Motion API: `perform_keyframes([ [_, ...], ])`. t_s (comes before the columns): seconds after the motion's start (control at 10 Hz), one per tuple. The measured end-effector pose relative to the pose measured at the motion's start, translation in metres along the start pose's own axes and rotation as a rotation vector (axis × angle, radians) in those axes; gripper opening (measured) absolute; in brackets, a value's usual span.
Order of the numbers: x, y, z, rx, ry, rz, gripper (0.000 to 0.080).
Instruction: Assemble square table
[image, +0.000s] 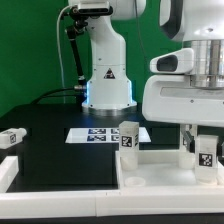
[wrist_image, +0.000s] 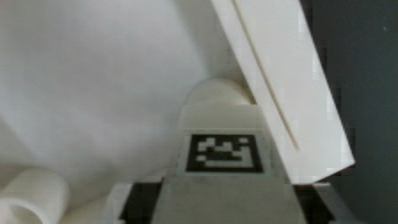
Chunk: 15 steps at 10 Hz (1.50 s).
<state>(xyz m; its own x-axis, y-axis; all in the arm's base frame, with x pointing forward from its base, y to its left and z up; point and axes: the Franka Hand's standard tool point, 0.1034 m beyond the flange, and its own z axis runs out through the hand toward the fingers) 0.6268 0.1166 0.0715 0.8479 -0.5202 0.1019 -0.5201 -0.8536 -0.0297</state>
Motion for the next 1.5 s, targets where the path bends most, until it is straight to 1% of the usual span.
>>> perform_keyframes([
  [0.1,0.003,-0.004,0.002,0.015,0.007,0.142,0.0289],
  [0.2,0.003,-0.004,0.002,0.015,0.004,0.268,0.0289],
  [0.3,0.002,-0.004,0.002,0.008,-0.005,0.366,0.0289],
  [0.4,0.002,-0.003,0.001,0.007,-0.034,0.530,0.0289],
  [0.6,0.005,0.001,0.002,0.037,-0.076,0.785,0.0289],
  [0.7,0.005,0.003,0.003,0.091,-0.094,0.922,0.0290],
  [0.8,0.002,0.003,0.003,0.129,-0.101,1.067,0.0290],
  [1.0,-0.001,-0.007,0.005,0.120,-0.116,1.320,0.0291],
  [1.1,-0.002,-0.008,0.005,0.120,-0.116,1.359,0.0291],
  [1.2,-0.002,-0.007,0.005,0.119,-0.114,1.337,0.0366],
  [1.3,-0.002,-0.007,0.005,0.120,-0.113,1.320,0.0366],
  [1.4,-0.003,-0.008,0.005,0.119,-0.100,1.229,0.0503],
  [1.5,-0.005,-0.011,0.003,0.118,-0.079,1.067,0.0618],
])
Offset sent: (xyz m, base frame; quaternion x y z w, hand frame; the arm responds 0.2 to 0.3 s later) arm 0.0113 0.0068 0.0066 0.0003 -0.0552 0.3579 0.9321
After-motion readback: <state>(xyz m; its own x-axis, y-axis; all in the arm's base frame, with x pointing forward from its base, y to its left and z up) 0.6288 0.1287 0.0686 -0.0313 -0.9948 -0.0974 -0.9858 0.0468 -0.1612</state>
